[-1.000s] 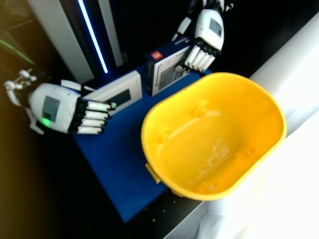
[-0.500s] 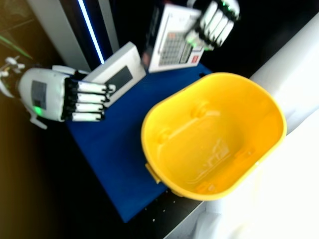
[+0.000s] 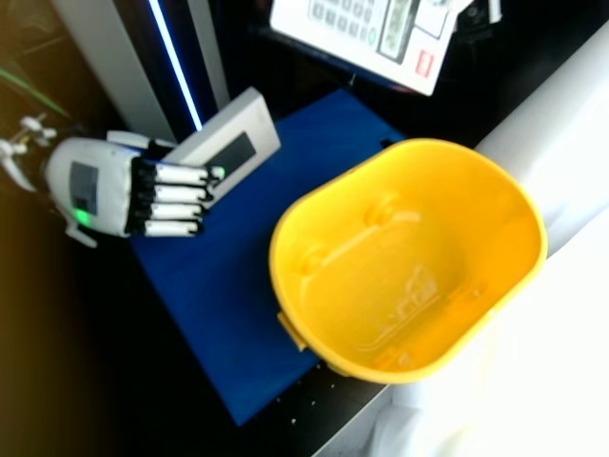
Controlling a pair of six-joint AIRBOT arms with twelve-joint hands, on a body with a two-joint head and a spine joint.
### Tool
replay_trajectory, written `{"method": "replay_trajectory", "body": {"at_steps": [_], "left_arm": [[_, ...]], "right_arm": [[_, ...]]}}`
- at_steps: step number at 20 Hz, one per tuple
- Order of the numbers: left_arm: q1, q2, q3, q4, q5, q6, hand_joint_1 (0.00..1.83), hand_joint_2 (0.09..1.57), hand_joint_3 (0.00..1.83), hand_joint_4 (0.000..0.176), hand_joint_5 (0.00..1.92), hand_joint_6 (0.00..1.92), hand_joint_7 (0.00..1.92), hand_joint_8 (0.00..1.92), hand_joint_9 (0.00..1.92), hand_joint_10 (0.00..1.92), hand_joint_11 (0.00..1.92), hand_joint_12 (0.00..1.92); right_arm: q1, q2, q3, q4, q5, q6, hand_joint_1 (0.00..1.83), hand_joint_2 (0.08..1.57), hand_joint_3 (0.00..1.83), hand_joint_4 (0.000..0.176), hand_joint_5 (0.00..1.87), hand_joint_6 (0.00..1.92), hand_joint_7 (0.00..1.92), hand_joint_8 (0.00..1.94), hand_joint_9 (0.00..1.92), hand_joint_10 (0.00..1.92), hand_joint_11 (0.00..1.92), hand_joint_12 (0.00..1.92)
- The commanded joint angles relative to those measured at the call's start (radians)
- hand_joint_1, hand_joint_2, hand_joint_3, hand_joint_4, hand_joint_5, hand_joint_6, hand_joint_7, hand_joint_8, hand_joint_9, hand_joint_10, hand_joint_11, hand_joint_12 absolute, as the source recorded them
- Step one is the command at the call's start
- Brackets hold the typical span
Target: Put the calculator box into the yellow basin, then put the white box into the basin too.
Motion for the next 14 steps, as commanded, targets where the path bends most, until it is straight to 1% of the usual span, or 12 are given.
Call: {"method": "replay_trajectory", "body": {"at_steps": [1, 2, 3, 4, 5, 6, 7, 8, 9, 10, 11, 14], "left_arm": [[-0.026, -0.014, 0.015, -0.033, -0.042, 0.007, 1.36, 1.17, 0.00, 0.000, 0.68, 1.32, 0.90, 1.06, 0.90, 1.27, 0.81, 1.28], [-0.045, -0.039, 0.041, -0.026, 0.002, 0.009, 1.36, 1.18, 0.00, 0.000, 0.66, 1.34, 0.90, 1.07, 0.89, 1.28, 0.82, 1.28], [-0.059, -0.064, 0.063, -0.020, 0.035, 0.009, 1.36, 1.17, 0.00, 0.000, 0.71, 1.21, 0.85, 1.17, 0.92, 1.29, 0.85, 1.26], [-0.078, -0.107, 0.107, -0.002, 0.105, 0.009, 1.37, 1.16, 0.00, 0.000, 0.77, 1.13, 0.88, 1.13, 0.93, 1.27, 0.87, 1.32], [-0.090, -0.140, 0.138, 0.009, 0.153, 0.011, 1.36, 1.17, 0.00, 0.000, 0.78, 1.14, 0.86, 1.18, 0.83, 1.39, 0.67, 1.52], [-0.096, -0.174, 0.168, 0.011, 0.197, 0.026, 1.36, 1.17, 0.00, 0.000, 0.78, 1.14, 0.86, 1.18, 0.83, 1.39, 0.67, 1.52], [-0.099, -0.203, 0.193, 0.011, 0.234, 0.045, 1.34, 1.20, 0.00, 0.000, 0.82, 1.19, 0.80, 1.20, 0.72, 1.48, 0.45, 1.66], [-0.100, -0.240, 0.224, 0.009, 0.269, 0.059, 1.35, 1.19, 0.00, 0.000, 0.74, 1.25, 0.80, 1.24, 0.82, 1.40, 0.68, 1.47], [-0.100, -0.281, 0.261, 0.006, 0.304, 0.069, 1.36, 1.18, 0.00, 0.000, 0.70, 1.27, 0.83, 1.20, 0.90, 1.34, 0.85, 1.40], [-0.100, -0.307, 0.282, 0.002, 0.328, 0.076, 1.36, 1.18, 0.00, 0.000, 0.70, 1.27, 0.83, 1.20, 0.90, 1.34, 0.85, 1.40], [-0.099, -0.338, 0.316, 0.001, 0.360, 0.080, 1.36, 1.18, 0.00, 0.000, 0.72, 1.26, 0.81, 1.20, 0.89, 1.35, 0.83, 1.46], [-0.084, -0.423, 0.405, -0.001, 0.438, 0.084, 1.35, 1.19, 0.00, 0.000, 0.76, 1.24, 0.79, 1.22, 0.84, 1.42, 0.57, 1.66]], "right_arm": [[0.022, -0.008, 0.005, -0.033, -0.100, 0.013, 1.23, 1.13, 0.00, 0.000, 0.96, 0.91, 0.98, 1.17, 0.92, 1.21, 0.76, 1.58], [0.036, -0.017, 0.012, -0.042, -0.087, 0.013, 1.34, 1.13, 0.00, 0.000, 0.92, 0.94, 0.95, 1.12, 0.89, 1.31, 0.77, 1.55], [0.043, -0.022, 0.015, -0.046, -0.081, 0.013, 1.37, 1.13, 0.00, 0.000, 0.90, 0.97, 0.94, 1.10, 0.88, 1.33, 0.78, 1.52], [0.046, -0.027, 0.017, -0.049, -0.079, 0.013, 1.37, 1.13, 0.00, 0.000, 0.89, 0.99, 0.95, 1.09, 0.88, 1.33, 0.78, 1.51], [0.047, -0.029, 0.018, -0.050, -0.078, 0.013, 1.37, 1.13, 0.00, 0.000, 0.89, 0.98, 0.96, 1.06, 0.89, 1.32, 0.78, 1.51], [0.047, -0.030, 0.019, -0.051, -0.077, 0.013, 1.37, 1.13, 0.00, 0.000, 0.89, 0.98, 0.96, 1.06, 0.89, 1.32, 0.78, 1.51], [0.050, -0.031, 0.020, -0.052, -0.076, 0.013, 1.37, 1.13, 0.00, 0.000, 0.90, 0.97, 0.96, 1.06, 0.88, 1.33, 0.76, 1.53], [0.055, -0.033, 0.023, -0.057, -0.071, 0.013, 1.37, 1.13, 0.00, 0.000, 0.90, 0.97, 0.97, 1.06, 0.88, 1.34, 0.76, 1.53], [0.061, -0.037, 0.026, -0.062, -0.067, 0.013, 1.37, 1.13, 0.00, 0.000, 0.90, 0.97, 0.96, 1.09, 0.86, 1.35, 0.75, 1.55], [0.064, -0.037, 0.027, -0.066, -0.065, 0.013, 1.37, 1.13, 0.00, 0.000, 0.90, 0.97, 0.96, 1.09, 0.86, 1.35, 0.75, 1.55], [0.067, -0.037, 0.027, -0.069, -0.065, 0.013, 1.37, 1.13, 0.00, 0.000, 0.89, 0.98, 0.95, 1.10, 0.86, 1.35, 0.76, 1.56], [0.073, -0.039, 0.027, -0.069, -0.064, 0.013, 1.37, 1.14, 0.00, 0.000, 0.89, 0.99, 0.94, 1.12, 0.86, 1.35, 0.73, 1.56]]}}
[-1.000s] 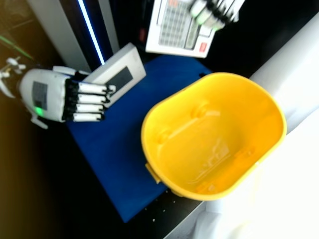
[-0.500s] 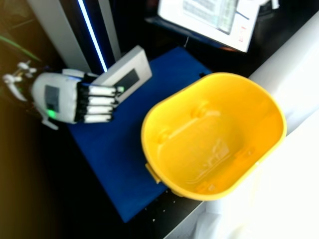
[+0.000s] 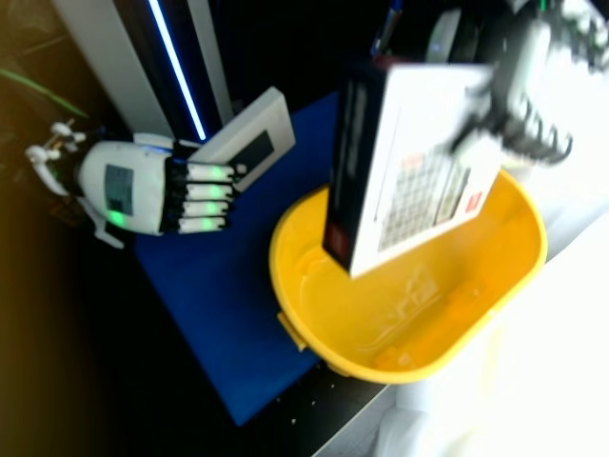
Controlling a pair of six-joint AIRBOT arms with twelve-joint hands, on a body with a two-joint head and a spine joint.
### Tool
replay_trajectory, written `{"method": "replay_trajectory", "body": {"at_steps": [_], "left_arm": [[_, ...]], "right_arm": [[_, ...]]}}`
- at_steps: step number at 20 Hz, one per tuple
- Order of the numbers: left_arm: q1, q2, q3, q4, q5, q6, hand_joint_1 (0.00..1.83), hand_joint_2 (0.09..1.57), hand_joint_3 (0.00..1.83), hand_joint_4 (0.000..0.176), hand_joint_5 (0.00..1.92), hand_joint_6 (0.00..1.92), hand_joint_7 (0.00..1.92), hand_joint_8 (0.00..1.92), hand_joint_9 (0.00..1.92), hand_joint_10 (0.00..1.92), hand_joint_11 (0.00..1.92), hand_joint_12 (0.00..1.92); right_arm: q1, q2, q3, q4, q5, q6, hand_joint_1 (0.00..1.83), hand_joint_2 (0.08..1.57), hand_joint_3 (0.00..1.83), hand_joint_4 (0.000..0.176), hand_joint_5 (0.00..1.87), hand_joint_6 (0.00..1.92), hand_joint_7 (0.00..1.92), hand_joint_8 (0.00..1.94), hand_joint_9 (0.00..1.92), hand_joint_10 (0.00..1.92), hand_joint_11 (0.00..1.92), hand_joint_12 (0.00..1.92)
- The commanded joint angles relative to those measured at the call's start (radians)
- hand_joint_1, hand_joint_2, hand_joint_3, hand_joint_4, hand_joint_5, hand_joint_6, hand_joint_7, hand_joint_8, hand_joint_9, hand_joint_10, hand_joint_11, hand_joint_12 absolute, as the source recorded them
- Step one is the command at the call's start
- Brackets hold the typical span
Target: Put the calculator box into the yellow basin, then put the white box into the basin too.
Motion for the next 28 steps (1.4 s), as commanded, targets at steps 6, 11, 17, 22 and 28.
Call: {"method": "replay_trajectory", "body": {"at_steps": [6, 11, 17, 22, 28], "left_arm": [[0.035, -0.081, 0.102, -0.030, 0.013, 0.003, 1.35, 1.21, 0.00, 0.000, 0.71, 1.23, 0.78, 1.29, 0.78, 1.51, 0.56, 1.74], [0.052, -0.086, 0.109, -0.038, 0.023, 0.003, 1.03, 1.19, 0.00, 0.000, 0.47, 0.95, 0.47, 0.75, 0.31, 1.03, 0.12, 1.73], [0.054, -0.073, 0.108, -0.081, -0.007, 0.007, 0.69, 1.01, 0.00, 0.140, 0.08, 0.01, 0.01, 0.00, 0.00, 0.06, 0.00, 0.54], [0.054, -0.042, 0.079, -0.123, -0.070, 0.007, 0.62, 0.96, 0.00, 0.122, 0.05, 0.01, 0.01, 0.00, 0.01, 0.00, 0.00, 0.38], [0.036, 0.102, -0.051, -0.186, -0.269, 0.007, 0.61, 1.06, 0.00, 0.092, 0.28, 0.02, 0.22, 0.01, 0.14, 0.03, 0.00, 0.62]], "right_arm": [[0.017, -0.002, 0.002, -0.034, -0.124, 0.013, 1.35, 1.14, 0.00, 0.000, 0.92, 0.92, 0.91, 1.17, 0.86, 1.37, 0.76, 1.59], [0.020, -0.002, 0.002, -0.034, -0.125, 0.013, 1.37, 1.15, 0.00, 0.000, 0.90, 0.96, 0.90, 1.17, 0.84, 1.38, 0.72, 1.59], [0.027, 0.006, 0.003, -0.034, -0.128, 0.013, 1.22, 1.13, 0.00, 0.000, 0.95, 1.00, 0.98, 1.11, 0.92, 1.11, 0.73, 1.52], [0.030, 0.011, 0.003, -0.034, -0.133, 0.013, 1.21, 1.13, 0.00, 0.008, 0.94, 1.03, 0.97, 1.10, 0.91, 1.08, 0.71, 1.51], [0.031, 0.063, -0.019, -0.034, -0.220, 0.014, 1.22, 1.13, 0.00, 0.000, 0.96, 0.97, 0.96, 1.15, 0.92, 1.14, 0.80, 1.51]]}}
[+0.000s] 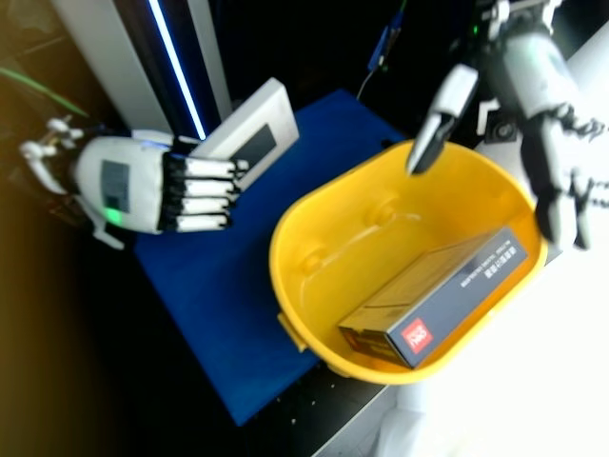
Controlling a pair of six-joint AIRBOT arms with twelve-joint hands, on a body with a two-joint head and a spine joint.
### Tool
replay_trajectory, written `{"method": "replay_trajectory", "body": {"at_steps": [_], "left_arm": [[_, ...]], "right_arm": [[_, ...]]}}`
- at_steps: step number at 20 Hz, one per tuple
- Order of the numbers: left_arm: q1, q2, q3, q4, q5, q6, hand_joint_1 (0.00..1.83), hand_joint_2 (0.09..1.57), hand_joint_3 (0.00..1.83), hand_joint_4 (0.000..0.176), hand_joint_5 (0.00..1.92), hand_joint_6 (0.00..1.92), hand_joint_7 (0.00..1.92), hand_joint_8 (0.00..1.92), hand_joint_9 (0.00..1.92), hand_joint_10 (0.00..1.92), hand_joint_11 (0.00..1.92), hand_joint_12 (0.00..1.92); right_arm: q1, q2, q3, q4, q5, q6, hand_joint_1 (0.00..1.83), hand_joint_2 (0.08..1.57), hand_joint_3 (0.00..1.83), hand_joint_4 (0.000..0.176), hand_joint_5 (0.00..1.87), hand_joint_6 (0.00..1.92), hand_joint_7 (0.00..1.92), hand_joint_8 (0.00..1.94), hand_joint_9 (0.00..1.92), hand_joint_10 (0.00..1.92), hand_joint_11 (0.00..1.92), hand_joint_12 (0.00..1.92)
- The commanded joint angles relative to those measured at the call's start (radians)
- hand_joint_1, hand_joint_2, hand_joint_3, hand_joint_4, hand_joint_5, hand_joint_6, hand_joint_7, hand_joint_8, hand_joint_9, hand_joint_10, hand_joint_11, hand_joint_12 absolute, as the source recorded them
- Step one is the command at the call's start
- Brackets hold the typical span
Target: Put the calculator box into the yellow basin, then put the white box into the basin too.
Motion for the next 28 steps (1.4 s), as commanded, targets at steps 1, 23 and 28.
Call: {"method": "replay_trajectory", "body": {"at_steps": [1, 23, 28], "left_arm": [[-0.023, 0.033, -0.019, -0.032, -0.213, -0.003, 0.56, 1.07, 0.00, 0.114, 0.34, 0.02, 0.22, 0.00, 0.16, 0.02, 0.00, 0.69], [-0.021, 0.247, -0.188, -0.213, -0.638, 0.124, 0.58, 1.23, 0.00, 0.000, 0.41, 0.00, 0.44, 0.00, 0.27, 0.40, 0.00, 1.30], [-0.022, 0.239, -0.180, -0.247, -0.602, 0.170, 0.65, 1.22, 0.00, 0.000, 0.53, 0.05, 0.36, 0.01, 0.25, 0.31, 0.00, 1.24]], "right_arm": [[0.015, 0.008, -0.007, -0.034, -0.155, 0.014, 1.37, 1.11, 0.00, 0.000, 0.97, 1.05, 0.97, 0.95, 0.90, 1.19, 0.70, 1.37], [0.224, 0.093, 0.071, -0.009, -0.339, 0.013, 1.37, 1.11, 0.00, 0.000, 1.00, 1.00, 0.93, 0.99, 0.91, 1.16, 0.75, 1.13], [0.347, 0.088, 0.135, -0.024, -0.224, 0.006, 1.37, 1.11, 0.00, 0.000, 0.98, 1.05, 0.95, 0.99, 0.91, 1.12, 0.75, 1.13]]}}
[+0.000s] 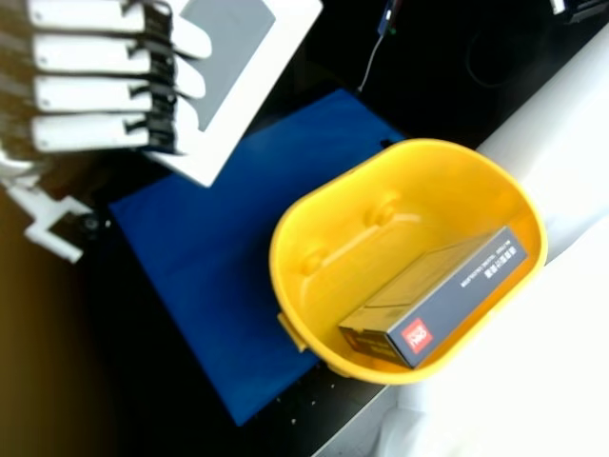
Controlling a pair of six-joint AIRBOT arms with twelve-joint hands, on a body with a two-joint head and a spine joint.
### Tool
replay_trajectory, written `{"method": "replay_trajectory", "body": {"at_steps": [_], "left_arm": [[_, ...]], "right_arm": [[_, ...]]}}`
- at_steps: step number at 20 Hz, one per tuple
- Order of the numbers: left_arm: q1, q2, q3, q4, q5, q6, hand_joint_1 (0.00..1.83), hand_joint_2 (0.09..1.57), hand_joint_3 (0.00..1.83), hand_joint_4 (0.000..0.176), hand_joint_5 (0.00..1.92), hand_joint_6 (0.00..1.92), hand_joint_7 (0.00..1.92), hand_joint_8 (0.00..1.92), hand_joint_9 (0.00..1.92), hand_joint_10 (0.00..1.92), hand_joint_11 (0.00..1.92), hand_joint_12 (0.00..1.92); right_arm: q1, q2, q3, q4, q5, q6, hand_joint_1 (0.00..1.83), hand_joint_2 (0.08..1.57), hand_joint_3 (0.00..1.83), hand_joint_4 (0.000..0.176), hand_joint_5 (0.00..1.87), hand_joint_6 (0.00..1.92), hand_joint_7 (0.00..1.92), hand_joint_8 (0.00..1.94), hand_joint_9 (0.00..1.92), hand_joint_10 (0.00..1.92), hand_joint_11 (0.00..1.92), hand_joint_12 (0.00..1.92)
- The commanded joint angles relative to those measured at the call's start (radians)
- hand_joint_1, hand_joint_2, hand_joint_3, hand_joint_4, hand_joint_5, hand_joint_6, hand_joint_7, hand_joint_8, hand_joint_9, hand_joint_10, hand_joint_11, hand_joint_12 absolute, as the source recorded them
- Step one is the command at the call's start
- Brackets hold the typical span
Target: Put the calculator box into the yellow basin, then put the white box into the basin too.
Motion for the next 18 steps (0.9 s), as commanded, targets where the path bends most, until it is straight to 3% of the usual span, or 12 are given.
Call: {"method": "replay_trajectory", "body": {"at_steps": [1, 2, 3, 7, 9, 10, 11, 13, 14, 16, 17, 18], "left_arm": [[-0.015, -0.006, 0.005, -0.014, -0.094, 0.006, 0.66, 1.23, 0.00, 0.000, 0.51, 0.03, 0.37, 0.01, 0.25, 0.32, 0.00, 1.22], [-0.015, -0.007, 0.007, -0.015, -0.092, 0.007, 0.65, 1.23, 0.00, 0.000, 0.47, 0.01, 0.38, 0.01, 0.25, 0.31, 0.00, 1.17], [-0.015, -0.009, 0.010, -0.016, -0.087, 0.008, 0.64, 1.24, 0.00, 0.000, 0.45, 0.00, 0.37, 0.00, 0.25, 0.25, 0.00, 1.12], [-0.012, -0.031, 0.026, -0.020, -0.079, 0.013, 0.63, 1.21, 0.00, 0.000, 0.39, 0.00, 0.34, 0.00, 0.27, 0.21, 0.00, 1.19], [-0.005, -0.035, 0.032, -0.024, -0.073, 0.013, 0.63, 1.18, 0.00, 0.000, 0.36, 0.00, 0.32, 0.00, 0.26, 0.19, 0.00, 1.16], [-0.005, -0.042, 0.036, -0.024, -0.070, 0.013, 0.63, 1.17, 0.00, 0.000, 0.36, 0.00, 0.32, 0.00, 0.25, 0.18, 0.00, 1.11], [-0.005, -0.049, 0.040, -0.024, -0.069, 0.013, 0.62, 1.18, 0.00, 0.000, 0.37, 0.00, 0.31, 0.00, 0.25, 0.17, 0.00, 1.10], [-0.003, -0.060, 0.047, -0.025, -0.065, 0.013, 0.66, 1.18, 0.00, 0.000, 0.40, 0.01, 0.34, 0.01, 0.30, 0.19, 0.00, 1.17], [-0.001, -0.063, 0.050, -0.026, -0.061, 0.013, 0.64, 1.18, 0.00, 0.000, 0.42, 0.02, 0.35, 0.01, 0.30, 0.20, 0.00, 1.18], [0.005, -0.072, 0.056, -0.029, -0.061, 0.012, 0.64, 1.19, 0.00, 0.000, 0.43, 0.02, 0.37, 0.02, 0.30, 0.20, 0.00, 1.18], [0.005, -0.074, 0.057, -0.029, -0.060, 0.012, 0.64, 1.19, 0.01, 0.000, 0.43, 0.02, 0.37, 0.02, 0.30, 0.20, 0.00, 1.18], [0.006, -0.078, 0.058, -0.029, -0.059, 0.012, 0.67, 1.18, 0.00, 0.000, 0.47, 0.04, 0.40, 0.02, 0.31, 0.22, 0.00, 1.22]], "right_arm": [[0.042, -0.002, 0.013, -0.034, -0.065, -0.004, 1.37, 1.11, 0.00, 0.000, 1.00, 1.00, 0.93, 0.99, 0.91, 1.16, 0.75, 1.14], [0.070, -0.007, 0.022, -0.034, -0.045, -0.010, 1.37, 1.11, 0.00, 0.000, 0.97, 1.09, 0.95, 1.00, 0.91, 1.09, 0.75, 1.13], [0.100, -0.016, 0.039, -0.034, -0.022, -0.023, 1.37, 1.11, 0.00, 0.000, 0.98, 1.05, 0.95, 0.99, 0.91, 1.12, 0.75, 1.13], [0.210, -0.072, 0.099, -0.034, 0.081, -0.054, 1.37, 1.11, 0.00, 0.000, 1.00, 1.00, 0.94, 0.99, 0.91, 1.15, 0.75, 1.14], [0.260, -0.110, 0.132, -0.034, 0.137, -0.068, 1.37, 1.11, 0.00, 0.000, 0.97, 1.06, 0.95, 1.02, 0.91, 1.10, 0.75, 1.13], [0.275, -0.123, 0.143, -0.034, 0.154, -0.077, 1.37, 1.11, 0.00, 0.000, 1.00, 1.00, 0.94, 0.99, 0.91, 1.15, 0.75, 1.14], [0.289, -0.136, 0.151, -0.034, 0.164, -0.083, 1.37, 1.11, 0.00, 0.000, 0.97, 1.09, 0.95, 1.00, 0.91, 1.09, 0.75, 1.13], [0.322, -0.164, 0.170, -0.034, 0.192, -0.086, 1.37, 1.11, 0.00, 0.000, 1.00, 1.00, 0.94, 0.99, 0.91, 1.15, 0.75, 1.14], [0.342, -0.180, 0.180, -0.034, 0.213, -0.095, 1.37, 1.11, 0.00, 0.000, 0.97, 1.09, 0.95, 1.00, 0.91, 1.09, 0.75, 1.13], [0.375, -0.233, 0.221, -0.034, 0.260, -0.104, 1.37, 1.11, 0.00, 0.000, 1.00, 1.00, 0.94, 0.99, 0.91, 1.15, 0.75, 1.14], [0.377, -0.239, 0.225, -0.034, 0.264, -0.104, 1.37, 1.11, 0.00, 0.000, 0.97, 1.10, 0.94, 1.01, 0.90, 1.10, 0.75, 1.13], [0.389, -0.262, 0.242, -0.034, 0.292, -0.104, 1.37, 1.11, 0.00, 0.000, 0.98, 1.06, 0.95, 1.01, 0.91, 1.09, 0.75, 1.13]]}}
